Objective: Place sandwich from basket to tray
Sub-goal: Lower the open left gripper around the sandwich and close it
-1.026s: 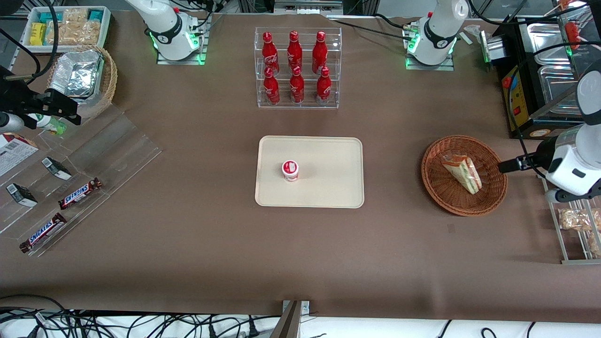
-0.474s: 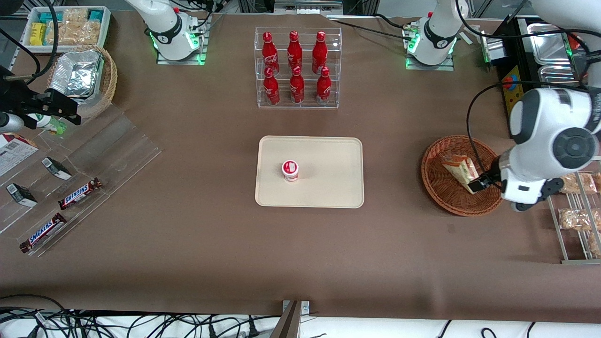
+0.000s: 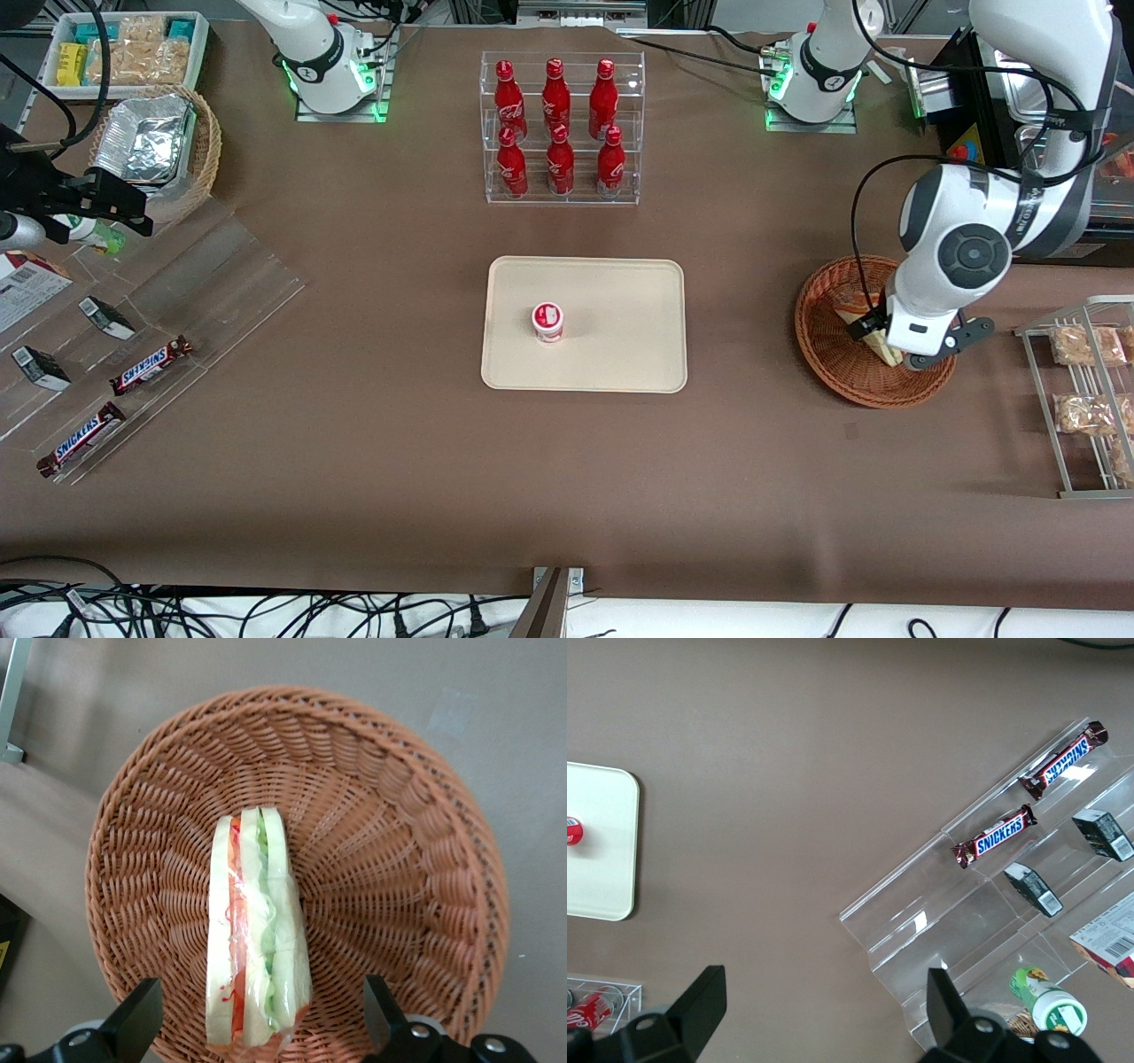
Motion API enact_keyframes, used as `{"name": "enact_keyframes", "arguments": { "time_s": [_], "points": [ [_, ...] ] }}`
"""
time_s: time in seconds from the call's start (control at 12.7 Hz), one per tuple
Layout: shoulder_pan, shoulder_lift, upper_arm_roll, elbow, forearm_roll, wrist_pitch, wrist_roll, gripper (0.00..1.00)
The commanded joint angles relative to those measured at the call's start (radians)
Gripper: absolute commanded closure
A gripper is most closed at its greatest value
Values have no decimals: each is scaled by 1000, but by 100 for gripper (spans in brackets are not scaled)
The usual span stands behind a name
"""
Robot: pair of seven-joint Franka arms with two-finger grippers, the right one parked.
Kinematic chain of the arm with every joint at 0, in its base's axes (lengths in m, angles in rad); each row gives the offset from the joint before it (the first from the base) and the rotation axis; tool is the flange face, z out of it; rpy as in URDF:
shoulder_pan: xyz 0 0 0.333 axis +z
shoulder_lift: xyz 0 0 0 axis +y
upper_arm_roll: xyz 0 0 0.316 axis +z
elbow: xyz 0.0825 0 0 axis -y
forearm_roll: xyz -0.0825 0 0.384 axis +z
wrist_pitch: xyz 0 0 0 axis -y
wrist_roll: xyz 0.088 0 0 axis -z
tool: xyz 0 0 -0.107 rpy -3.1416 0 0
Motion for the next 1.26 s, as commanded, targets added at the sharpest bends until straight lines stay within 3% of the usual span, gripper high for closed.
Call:
{"name": "enact_keyframes", "arguments": {
  "time_s": [0.0, 0.39, 1.18],
  "points": [
    [2, -43, -10, -61, 55, 28, -36, 0],
    [48, -9, -6, -98, 78, 155, -98, 0],
    [43, -12, -12, -129, 106, 163, -269, 0]
  ]
}}
